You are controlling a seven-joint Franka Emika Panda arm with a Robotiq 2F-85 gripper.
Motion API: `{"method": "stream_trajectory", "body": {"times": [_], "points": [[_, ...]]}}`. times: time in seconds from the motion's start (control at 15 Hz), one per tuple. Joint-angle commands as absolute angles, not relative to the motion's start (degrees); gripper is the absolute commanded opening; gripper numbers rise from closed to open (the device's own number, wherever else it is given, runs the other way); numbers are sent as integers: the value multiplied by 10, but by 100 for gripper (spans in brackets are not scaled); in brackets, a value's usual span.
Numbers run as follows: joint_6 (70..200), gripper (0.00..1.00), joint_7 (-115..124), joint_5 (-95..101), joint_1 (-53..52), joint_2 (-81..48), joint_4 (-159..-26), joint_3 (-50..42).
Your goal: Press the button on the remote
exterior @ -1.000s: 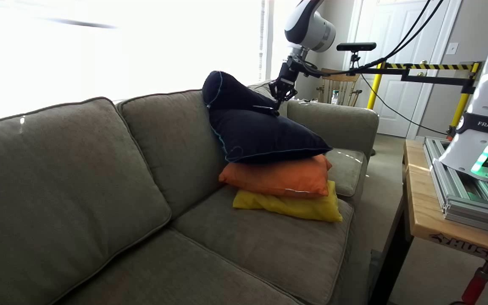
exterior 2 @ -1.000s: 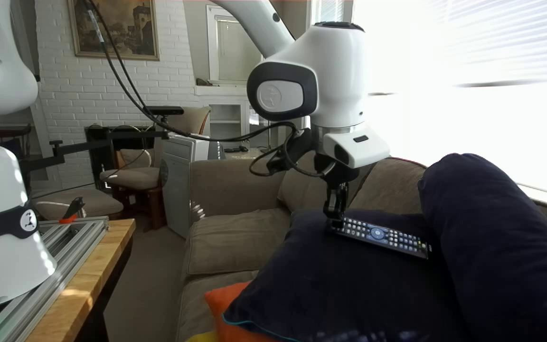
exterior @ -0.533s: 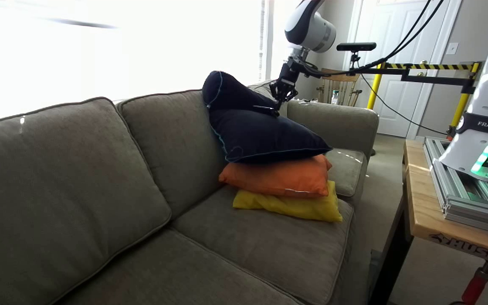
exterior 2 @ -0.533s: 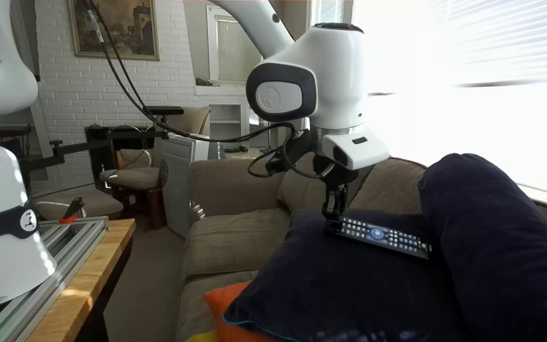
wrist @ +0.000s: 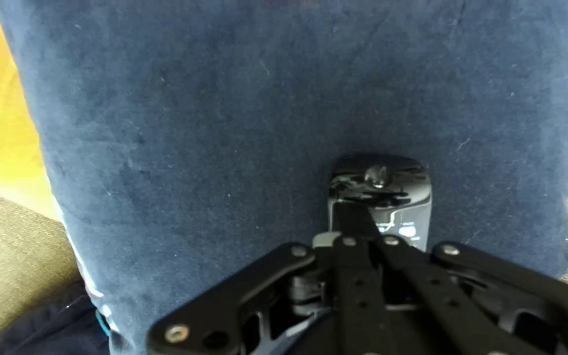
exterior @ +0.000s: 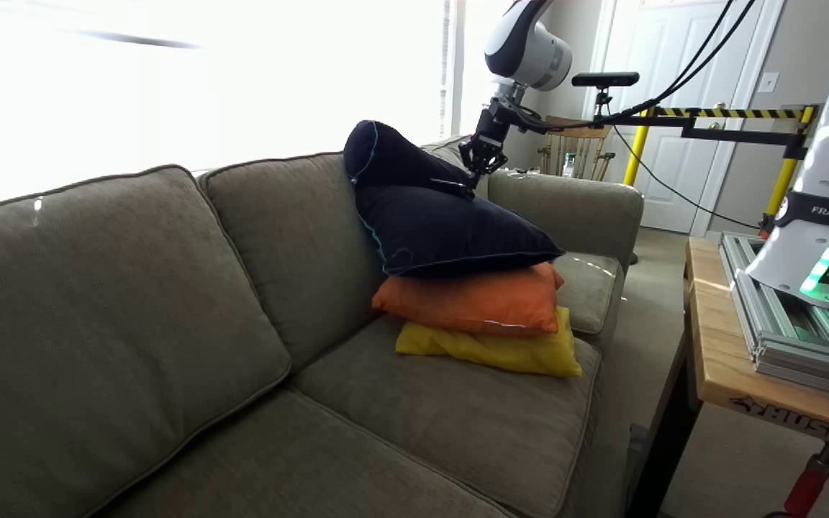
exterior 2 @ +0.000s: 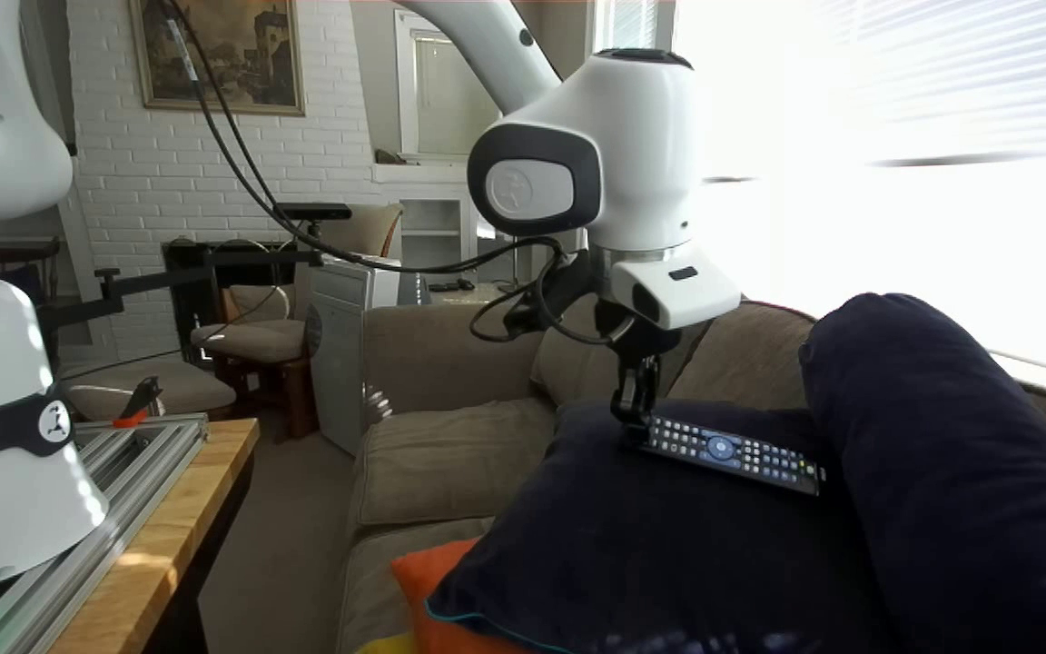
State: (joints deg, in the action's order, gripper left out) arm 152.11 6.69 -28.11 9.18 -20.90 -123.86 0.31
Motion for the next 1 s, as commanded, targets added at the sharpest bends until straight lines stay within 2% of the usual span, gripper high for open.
{"method": "stream_trajectory", "body": {"times": [0.0, 0.93], "points": [[1527, 0, 56, -309, 100, -207, -1244, 13], [1543, 0, 49, -337, 108, -236, -1238, 24]]}}
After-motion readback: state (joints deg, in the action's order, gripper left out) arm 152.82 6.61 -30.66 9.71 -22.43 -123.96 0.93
